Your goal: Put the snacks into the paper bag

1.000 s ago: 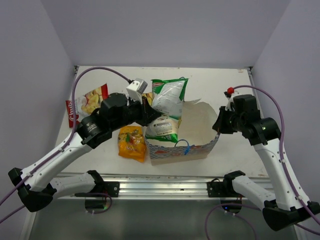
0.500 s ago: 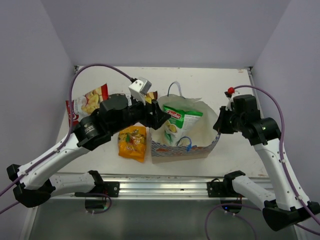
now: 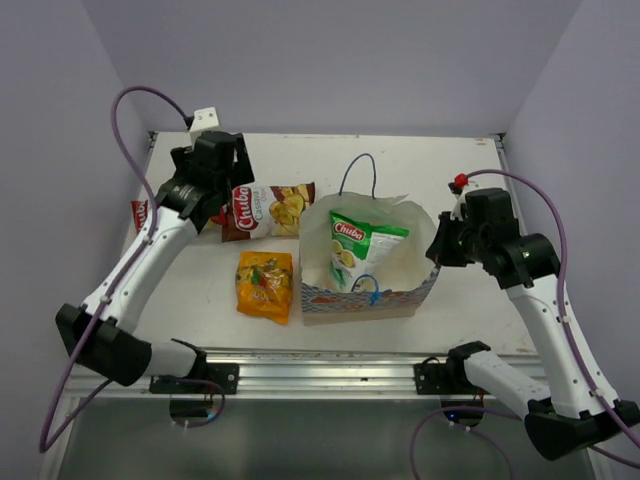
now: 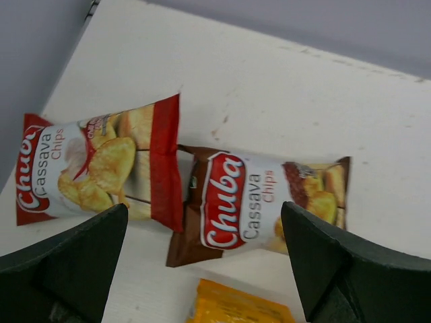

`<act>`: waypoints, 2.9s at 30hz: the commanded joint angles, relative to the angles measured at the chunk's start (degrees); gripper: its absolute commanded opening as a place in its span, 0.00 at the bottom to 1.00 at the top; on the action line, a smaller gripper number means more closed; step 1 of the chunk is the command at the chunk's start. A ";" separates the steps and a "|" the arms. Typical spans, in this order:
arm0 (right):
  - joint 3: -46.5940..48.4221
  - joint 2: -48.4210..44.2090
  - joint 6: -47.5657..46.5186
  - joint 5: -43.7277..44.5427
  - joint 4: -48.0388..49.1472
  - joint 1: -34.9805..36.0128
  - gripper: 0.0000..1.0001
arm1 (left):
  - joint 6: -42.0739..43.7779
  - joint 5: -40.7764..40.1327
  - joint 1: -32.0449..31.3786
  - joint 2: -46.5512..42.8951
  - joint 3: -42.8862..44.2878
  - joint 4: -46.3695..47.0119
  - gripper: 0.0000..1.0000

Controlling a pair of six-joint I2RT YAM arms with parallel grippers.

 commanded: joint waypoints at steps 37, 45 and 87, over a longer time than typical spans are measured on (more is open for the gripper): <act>0.64 2.39 -0.19 1.71 3.22 0.19 0.00 | 7.50 9.68 18.87 22.83 2.27 4.13 0.00; 1.00 2.83 -0.63 0.91 3.31 0.19 0.00 | 9.97 18.30 4.64 5.67 9.57 1.24 0.00; -1.46 0.19 -0.54 -1.20 2.08 0.19 0.00 | -13.34 61.39 -12.51 -17.63 2.02 17.78 0.00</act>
